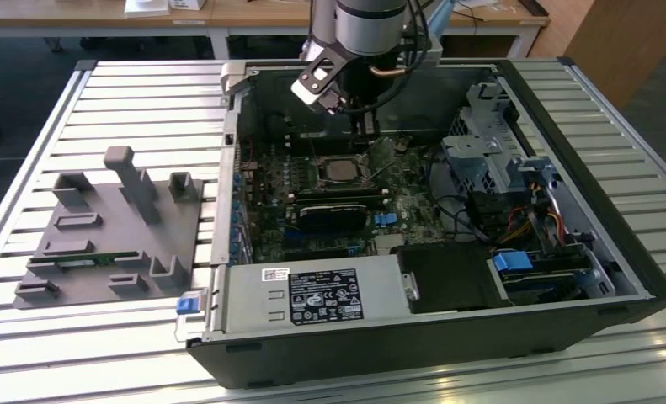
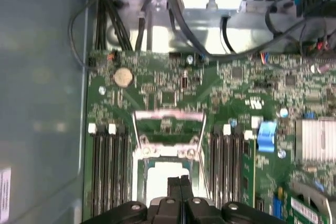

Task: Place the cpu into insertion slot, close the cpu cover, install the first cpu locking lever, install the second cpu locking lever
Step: 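Close the cpu cover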

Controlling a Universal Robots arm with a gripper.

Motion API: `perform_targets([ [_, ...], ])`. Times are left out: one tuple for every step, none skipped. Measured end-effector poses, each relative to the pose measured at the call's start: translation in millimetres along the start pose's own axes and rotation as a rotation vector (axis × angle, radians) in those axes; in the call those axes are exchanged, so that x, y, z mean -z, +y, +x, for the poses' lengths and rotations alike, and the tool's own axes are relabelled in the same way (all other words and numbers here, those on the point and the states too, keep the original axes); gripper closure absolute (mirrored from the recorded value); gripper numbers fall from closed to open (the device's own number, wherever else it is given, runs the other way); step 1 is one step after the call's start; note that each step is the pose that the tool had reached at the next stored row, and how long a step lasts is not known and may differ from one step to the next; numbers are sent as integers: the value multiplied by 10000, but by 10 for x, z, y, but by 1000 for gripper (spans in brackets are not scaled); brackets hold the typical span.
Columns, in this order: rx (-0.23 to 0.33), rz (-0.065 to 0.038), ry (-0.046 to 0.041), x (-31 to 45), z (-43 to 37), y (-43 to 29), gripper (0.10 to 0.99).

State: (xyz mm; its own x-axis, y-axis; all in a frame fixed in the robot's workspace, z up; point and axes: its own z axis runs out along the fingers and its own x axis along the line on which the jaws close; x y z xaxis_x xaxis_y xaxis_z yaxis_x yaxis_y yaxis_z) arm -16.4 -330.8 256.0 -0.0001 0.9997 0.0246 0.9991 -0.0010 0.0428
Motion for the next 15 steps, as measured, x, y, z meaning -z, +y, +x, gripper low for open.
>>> perform_targets([
  [0, 3, 13, -2, 0, 34, 980],
  [1, 6, 20, -1, 0, 53, 980],
  [0, 7, 23, 11, 1, 62, 980],
  [0, 9, 23, 30, 1, 65, 980],
  [-1, 10, 23, 53, 2, 67, 980],
  [-2, 9, 24, 75, 2, 69, 980],
  [-1, 10, 24, 91, 3, 72, 980],
  [0, 10, 24, 98, 3, 76, 980],
  [-2, 10, 28, 98, 3, 86, 980],
  [-2, 10, 30, 97, 3, 105, 980],
  [-2, 12, 33, 96, 3, 132, 980],
  [-2, 16, 35, 95, 3, 162, 980],
  [-2, 20, 35, 94, 3, 193, 980],
  [-3, 24, 37, 93, 3, 225, 980],
  [-2, 29, 40, 91, 3, 259, 980],
])
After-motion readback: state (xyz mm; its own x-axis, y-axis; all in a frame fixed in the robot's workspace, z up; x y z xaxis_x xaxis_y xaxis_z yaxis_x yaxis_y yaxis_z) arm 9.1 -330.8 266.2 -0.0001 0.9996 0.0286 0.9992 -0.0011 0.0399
